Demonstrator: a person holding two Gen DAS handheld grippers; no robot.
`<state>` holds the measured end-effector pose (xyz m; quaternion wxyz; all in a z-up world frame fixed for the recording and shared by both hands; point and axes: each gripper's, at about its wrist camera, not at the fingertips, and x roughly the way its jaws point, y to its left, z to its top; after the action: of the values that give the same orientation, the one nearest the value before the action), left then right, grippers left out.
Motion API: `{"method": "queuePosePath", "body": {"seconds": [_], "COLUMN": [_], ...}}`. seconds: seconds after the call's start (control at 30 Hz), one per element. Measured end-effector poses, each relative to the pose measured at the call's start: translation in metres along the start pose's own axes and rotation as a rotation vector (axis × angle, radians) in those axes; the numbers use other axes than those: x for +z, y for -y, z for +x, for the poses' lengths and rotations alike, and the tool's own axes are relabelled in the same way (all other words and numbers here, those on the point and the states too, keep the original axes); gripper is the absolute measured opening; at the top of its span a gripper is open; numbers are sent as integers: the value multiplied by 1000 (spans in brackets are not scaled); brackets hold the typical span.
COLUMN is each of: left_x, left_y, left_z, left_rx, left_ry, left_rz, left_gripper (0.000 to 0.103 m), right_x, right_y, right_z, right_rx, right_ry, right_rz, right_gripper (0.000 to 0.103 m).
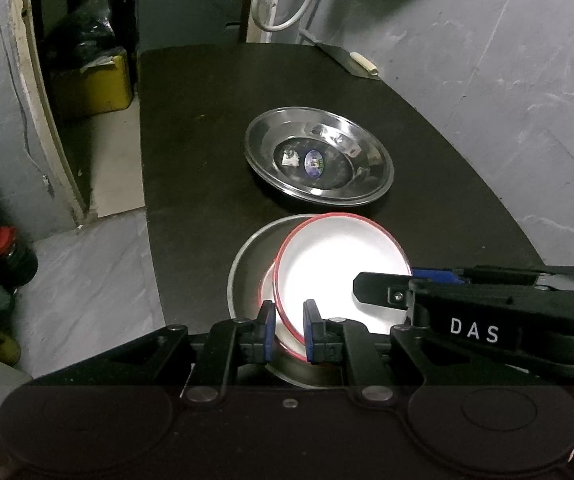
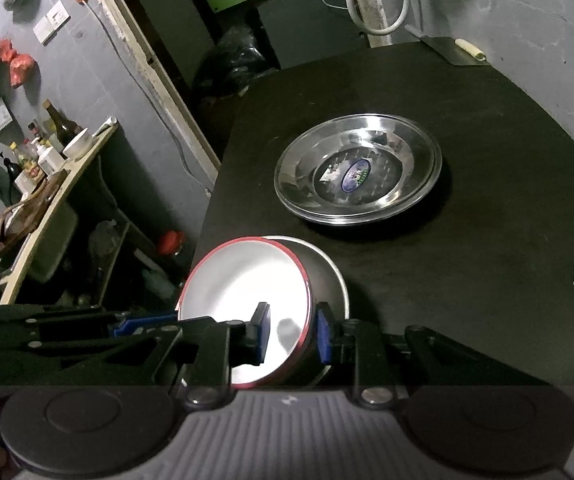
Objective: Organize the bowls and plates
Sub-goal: 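Lower the white bowl into the steel bowl and open both grippers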
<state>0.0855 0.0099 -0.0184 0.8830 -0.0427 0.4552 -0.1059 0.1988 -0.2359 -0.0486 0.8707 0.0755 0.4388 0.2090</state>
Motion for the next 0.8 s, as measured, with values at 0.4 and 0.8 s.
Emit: {"method": "queuePosePath", "body": {"seconds": [0.4,0.8], "left_x": [0,0], "left_y": [-4,-1], "left_z": [2,-4], "left_rx": [12,2], "left_ry": [-13,16], "left_rz": [-16,-19], "left_gripper": [17,50], "right_x": [1,0], "right_y": [-5,2], "right_z": [1,-15], "right_rx": [-14,-45], "right_ry": [-5,73], "right_rz": [-33,-15], "right_gripper": [30,34]}}
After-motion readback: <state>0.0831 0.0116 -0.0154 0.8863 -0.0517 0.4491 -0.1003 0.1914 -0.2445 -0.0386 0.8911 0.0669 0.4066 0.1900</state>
